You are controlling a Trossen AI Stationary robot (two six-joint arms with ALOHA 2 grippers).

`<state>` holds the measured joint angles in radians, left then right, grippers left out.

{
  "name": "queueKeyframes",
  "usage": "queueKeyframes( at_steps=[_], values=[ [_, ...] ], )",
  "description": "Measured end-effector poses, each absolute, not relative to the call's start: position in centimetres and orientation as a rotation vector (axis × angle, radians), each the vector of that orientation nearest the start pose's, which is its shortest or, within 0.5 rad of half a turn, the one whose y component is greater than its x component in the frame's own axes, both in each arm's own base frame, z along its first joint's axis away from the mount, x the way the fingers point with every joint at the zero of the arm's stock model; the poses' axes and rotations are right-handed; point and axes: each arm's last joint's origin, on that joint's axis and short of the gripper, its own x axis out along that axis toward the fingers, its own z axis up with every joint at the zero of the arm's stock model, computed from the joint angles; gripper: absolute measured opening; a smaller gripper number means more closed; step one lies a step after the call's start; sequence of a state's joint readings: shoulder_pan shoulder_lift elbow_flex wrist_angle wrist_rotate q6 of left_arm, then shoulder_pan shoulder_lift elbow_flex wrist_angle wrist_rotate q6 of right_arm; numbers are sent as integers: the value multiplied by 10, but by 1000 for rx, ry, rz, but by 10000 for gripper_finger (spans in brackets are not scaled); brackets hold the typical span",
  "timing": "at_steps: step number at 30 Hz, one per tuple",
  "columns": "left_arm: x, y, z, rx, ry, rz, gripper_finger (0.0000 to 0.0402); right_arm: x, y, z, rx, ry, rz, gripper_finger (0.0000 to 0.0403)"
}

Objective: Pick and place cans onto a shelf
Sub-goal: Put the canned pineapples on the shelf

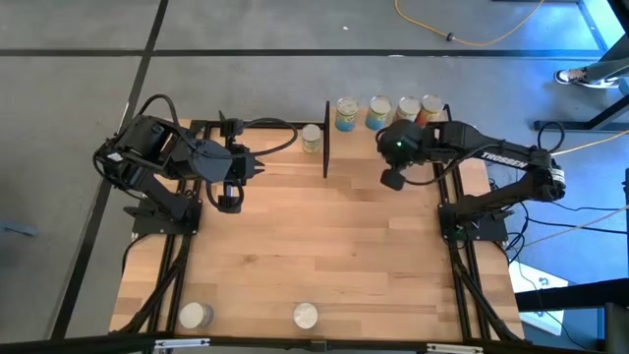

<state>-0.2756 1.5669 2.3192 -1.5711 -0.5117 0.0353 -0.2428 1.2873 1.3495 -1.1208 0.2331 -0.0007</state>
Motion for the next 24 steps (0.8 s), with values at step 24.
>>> queueKeyframes(
  at_steps=[24],
  values=[
    [216,-46,511,342,762,212,34,218,-71,332,-90,1113,-818,0]
  ],
)
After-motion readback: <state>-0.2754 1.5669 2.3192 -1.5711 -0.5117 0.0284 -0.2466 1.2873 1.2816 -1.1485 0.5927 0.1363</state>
